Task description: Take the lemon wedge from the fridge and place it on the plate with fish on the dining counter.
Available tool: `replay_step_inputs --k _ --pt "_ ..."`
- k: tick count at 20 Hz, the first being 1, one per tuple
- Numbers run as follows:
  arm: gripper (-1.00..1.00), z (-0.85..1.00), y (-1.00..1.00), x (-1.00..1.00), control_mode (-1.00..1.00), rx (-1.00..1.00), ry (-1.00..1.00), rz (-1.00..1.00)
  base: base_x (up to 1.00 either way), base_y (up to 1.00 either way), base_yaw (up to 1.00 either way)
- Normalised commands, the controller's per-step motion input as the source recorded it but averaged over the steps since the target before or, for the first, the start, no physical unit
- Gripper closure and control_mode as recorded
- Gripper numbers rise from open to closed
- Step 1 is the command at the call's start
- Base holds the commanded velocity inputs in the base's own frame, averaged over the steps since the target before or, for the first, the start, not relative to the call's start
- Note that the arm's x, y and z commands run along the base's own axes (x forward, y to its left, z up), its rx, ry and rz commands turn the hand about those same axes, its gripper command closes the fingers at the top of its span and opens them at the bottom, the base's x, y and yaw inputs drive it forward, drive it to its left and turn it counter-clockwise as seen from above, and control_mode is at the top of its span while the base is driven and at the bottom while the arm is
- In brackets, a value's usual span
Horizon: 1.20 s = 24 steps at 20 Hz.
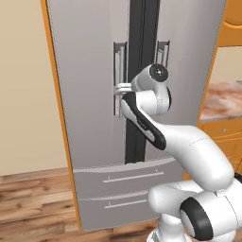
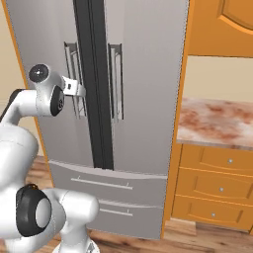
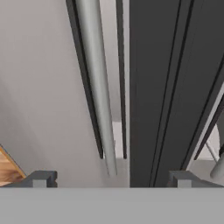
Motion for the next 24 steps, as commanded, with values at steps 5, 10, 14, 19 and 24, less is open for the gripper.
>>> replay_step_inputs --k 5,10,14,19,24 --pt "-1.0 0.0 0.1 0.84 -1.0 0.0 0.05 -0.11 0.0 0.0 0.0" --pt "-1.0 0.0 0.51 0.81 -1.0 0.0 0.12 -0.04 0.0 0.0 0.0" --pt "-1.0 -0.01 0.05 0.33 -1.0 0.0 0.03 0.0 0.0 0.0 0.0" --pt "-1.0 -0.09 -0.01 0.31 -1.0 0.0 0.0 0.0 0.0 0.0 0.0" --pt "-1.0 -0.16 -0.22 0.08 -1.0 0.0 -0.05 0.04 0.0 0.0 0.0"
